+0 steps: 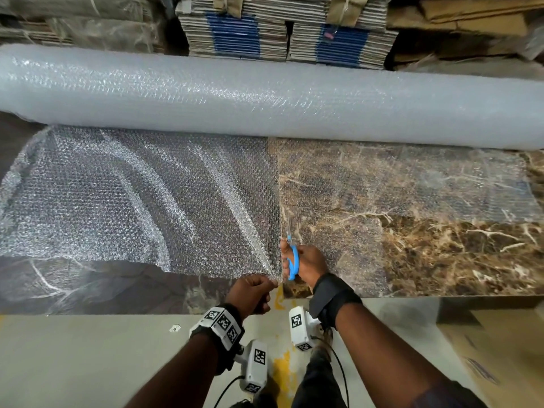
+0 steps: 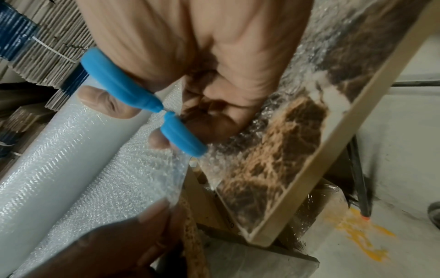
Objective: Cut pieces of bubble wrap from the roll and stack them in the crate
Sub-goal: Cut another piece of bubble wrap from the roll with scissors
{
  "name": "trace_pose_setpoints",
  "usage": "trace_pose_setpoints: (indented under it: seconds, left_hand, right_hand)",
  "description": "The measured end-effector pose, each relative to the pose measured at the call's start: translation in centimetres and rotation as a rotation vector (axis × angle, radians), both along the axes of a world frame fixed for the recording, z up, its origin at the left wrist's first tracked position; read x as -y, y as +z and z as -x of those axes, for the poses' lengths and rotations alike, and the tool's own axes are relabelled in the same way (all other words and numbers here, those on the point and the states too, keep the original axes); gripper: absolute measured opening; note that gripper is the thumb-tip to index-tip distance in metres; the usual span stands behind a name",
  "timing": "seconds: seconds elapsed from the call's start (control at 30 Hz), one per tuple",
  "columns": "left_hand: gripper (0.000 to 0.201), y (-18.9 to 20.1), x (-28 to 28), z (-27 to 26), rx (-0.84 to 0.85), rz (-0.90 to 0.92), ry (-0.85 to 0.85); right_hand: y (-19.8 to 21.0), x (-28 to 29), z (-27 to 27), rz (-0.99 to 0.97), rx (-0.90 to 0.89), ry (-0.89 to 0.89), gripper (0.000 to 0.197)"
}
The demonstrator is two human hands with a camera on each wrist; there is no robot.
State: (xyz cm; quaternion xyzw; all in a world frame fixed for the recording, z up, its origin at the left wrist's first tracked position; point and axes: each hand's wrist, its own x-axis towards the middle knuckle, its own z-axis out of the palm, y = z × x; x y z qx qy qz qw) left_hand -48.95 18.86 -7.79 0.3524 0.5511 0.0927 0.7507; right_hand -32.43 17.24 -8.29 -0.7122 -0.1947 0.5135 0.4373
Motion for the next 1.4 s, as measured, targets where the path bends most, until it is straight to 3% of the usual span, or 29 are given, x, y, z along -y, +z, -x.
trace_pose_setpoints:
  seconds: [0.1,0.27,0.4,0.47,0.57,0.87,1.07,1.2,1.4]
  left_hand:
    - [0.029,0.0,0.0,0.0,-0.008,-0.001,0.002]
    - [0.037,-0.2,0.0,0.0,-0.009,0.014,0.003]
    - [0.024,-0.1,-0.1,-0.1,-0.009,0.017,-0.003]
    - [0.020,0.0,-0.1,-0.1,-0.011,0.011,-0.010]
    - [0.019,0.0,-0.1,0.0,-0.010,0.010,-0.012]
    - [0.017,-0.2,-0.2,0.0,-0.018,0.028,-0.010]
    - [0.015,-0.2,-0.4,0.1,-0.010,0.043,-0.018]
    - [0.016,-0.1,-0.4,0.2,-0.003,0.048,-0.020]
    - [0.019,0.0,-0.4,0.0,-0.004,0.035,-0.014]
  right_hand:
    - [0.3,0.2,0.0,0.000,0.006,-0.001,0.088]
    - [1.1,0.5,-0.5,-0.010,-0.120,-0.007,0.056]
    - [1.2,0.7,-0.9,0.006,-0.100,0.059,0.085]
    - [1.3,0.4,-1.0,0.022,-0.082,0.082,0.091]
    - [1.4,-0.5,-1.2,0.028,-0.063,0.110,0.078]
    - [1.6,-2.5,-1.8,0.043,-0.083,0.060,0.062]
    - [1.5,-2.6,-1.0,0.057,0.032,0.038,0.064]
    - [1.6,-2.5,-0.9,0.037,0.023,0.023,0.058]
    - [0.4,-1.8,-1.0,0.032,0.067,0.081,0.066]
